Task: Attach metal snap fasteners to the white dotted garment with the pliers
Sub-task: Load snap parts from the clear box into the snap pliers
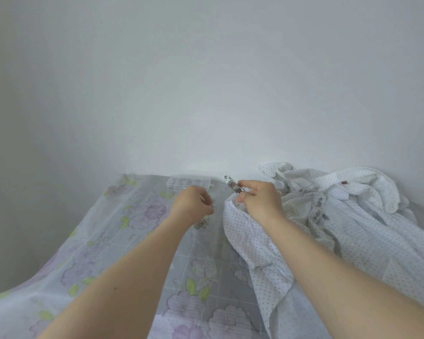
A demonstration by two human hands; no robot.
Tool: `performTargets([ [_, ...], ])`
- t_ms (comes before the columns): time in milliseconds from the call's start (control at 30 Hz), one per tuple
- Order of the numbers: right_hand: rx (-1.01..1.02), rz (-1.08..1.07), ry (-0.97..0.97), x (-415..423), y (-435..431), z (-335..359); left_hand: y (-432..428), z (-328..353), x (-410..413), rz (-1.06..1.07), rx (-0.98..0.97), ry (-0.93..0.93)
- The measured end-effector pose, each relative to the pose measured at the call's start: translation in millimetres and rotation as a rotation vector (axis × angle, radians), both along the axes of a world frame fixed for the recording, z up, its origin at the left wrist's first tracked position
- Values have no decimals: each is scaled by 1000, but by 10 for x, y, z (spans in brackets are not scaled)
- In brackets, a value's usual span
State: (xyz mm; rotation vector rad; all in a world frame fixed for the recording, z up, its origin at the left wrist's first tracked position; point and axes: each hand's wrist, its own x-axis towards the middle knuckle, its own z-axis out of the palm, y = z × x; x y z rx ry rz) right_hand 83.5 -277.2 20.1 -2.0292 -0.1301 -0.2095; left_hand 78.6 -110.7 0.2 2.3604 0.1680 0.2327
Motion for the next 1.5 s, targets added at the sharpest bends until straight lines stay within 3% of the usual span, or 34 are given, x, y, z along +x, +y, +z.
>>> performTargets([
  [300, 19, 21, 5, -29, -2, 6, 6, 179, -26, 53, -592, -215],
  [500, -8, 56, -3, -48, 17, 40, -93, 277, -25, 80, -567, -314],
  [667, -17, 80, -22, -59, 44, 51, -177, 317, -53, 138, -399, -404],
  [967, -26, 114, -32, -145, 96, 80, -159, 367, -66, 178, -294, -380],
  [1100, -44, 101, -40, -161, 98, 93, -110, 365, -42, 188, -453, -296],
  [1300, -59, 116, -31, -192, 69, 108, -7, 354, -68, 62, -925, -7],
  [1500, -52, 132, -30, -226, 84, 139, -23, 336, -52, 44, -940, -60],
])
